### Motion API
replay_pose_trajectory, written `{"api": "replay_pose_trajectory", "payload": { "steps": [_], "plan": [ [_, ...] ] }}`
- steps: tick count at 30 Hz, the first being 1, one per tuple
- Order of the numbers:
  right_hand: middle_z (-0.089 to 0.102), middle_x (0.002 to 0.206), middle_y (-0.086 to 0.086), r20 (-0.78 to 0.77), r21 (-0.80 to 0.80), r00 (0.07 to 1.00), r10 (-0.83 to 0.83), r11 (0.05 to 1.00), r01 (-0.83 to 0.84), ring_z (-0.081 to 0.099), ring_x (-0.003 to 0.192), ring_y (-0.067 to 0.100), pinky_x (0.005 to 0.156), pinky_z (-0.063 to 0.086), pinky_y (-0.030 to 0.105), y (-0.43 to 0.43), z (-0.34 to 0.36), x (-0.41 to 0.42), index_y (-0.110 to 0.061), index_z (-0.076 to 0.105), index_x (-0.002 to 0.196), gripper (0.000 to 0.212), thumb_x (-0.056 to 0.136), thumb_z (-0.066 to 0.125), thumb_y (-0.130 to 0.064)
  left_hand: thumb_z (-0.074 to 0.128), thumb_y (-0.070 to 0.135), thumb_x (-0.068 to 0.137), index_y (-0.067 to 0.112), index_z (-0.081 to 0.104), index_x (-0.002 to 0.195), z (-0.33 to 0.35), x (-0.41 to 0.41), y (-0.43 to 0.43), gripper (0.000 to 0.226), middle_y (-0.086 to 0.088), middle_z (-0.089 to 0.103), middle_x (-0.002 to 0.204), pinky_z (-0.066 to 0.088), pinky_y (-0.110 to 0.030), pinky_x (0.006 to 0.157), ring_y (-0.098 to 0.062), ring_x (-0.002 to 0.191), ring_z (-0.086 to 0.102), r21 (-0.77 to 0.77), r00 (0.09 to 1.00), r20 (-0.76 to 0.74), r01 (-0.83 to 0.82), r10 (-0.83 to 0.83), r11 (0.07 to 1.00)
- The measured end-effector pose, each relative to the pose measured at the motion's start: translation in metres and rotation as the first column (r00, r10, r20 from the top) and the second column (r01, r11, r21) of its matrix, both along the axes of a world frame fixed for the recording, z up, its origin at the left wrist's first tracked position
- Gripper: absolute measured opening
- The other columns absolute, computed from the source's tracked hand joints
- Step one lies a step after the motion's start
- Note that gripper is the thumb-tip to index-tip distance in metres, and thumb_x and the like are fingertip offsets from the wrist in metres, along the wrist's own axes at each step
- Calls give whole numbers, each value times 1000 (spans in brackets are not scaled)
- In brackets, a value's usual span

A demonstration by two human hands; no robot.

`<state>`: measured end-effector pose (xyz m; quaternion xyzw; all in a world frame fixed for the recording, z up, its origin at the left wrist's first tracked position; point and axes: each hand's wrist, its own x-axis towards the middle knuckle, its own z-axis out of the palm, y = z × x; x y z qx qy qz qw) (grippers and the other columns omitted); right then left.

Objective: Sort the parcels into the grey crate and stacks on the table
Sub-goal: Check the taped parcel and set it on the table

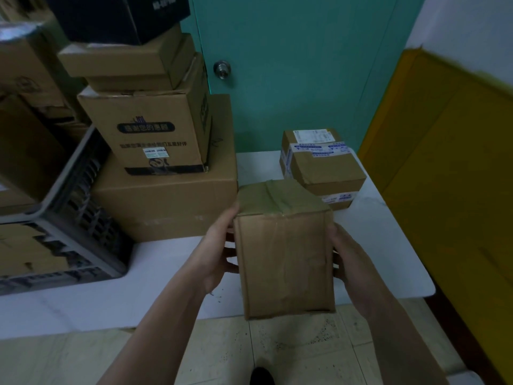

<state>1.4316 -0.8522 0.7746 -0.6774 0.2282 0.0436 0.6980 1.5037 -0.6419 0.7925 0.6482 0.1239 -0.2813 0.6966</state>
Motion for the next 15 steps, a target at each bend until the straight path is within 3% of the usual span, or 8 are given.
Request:
{"api": "replay_pose_trajectory", "payload": {
  "steps": [2,5,11,13,15],
  "plan": [
    [69,114,-2,-46,72,995,-89,993,92,64,107,20,96,51,46,-1,0,3,-35,65,115,67,62,49,-73,52,37,95,12,64,85,-1,-3,-1,30,-7,57,79,52,-42,67,-24,72,59,-32,1000,-16,10,-11,999],
    [69,111,-7,-37,72,990,-136,988,139,64,105,15,92,50,40,0,4,6,-38,64,105,53,68,45,-71,53,25,93,11,63,85,-6,-5,-3,19,-5,55,77,52,-39,63,-21,69,59,-67,999,-35,12,-14,998],
    [70,115,-3,-55,121,990,-129,983,135,66,106,18,87,53,40,-5,0,4,-28,64,121,68,66,56,-67,52,15,92,10,66,92,-4,-4,-2,15,-3,63,85,50,-40,69,-21,81,59,-106,1000,-28,-16,13,994],
    [71,117,-2,-61,127,988,-139,981,146,67,107,18,95,53,43,-7,-2,3,-23,67,120,58,76,62,-60,54,19,92,8,66,100,-5,-2,0,18,-5,65,96,52,-39,67,-23,88,61,-122,1000,-30,-4,0,992],
    [73,109,4,-82,73,985,-154,984,160,68,104,22,95,53,45,-7,-1,3,-11,70,110,42,87,65,-46,64,33,89,7,70,113,-6,1,0,35,-7,70,109,57,-44,79,-27,101,66,-119,998,-48,30,-36,992]
  ]
}}
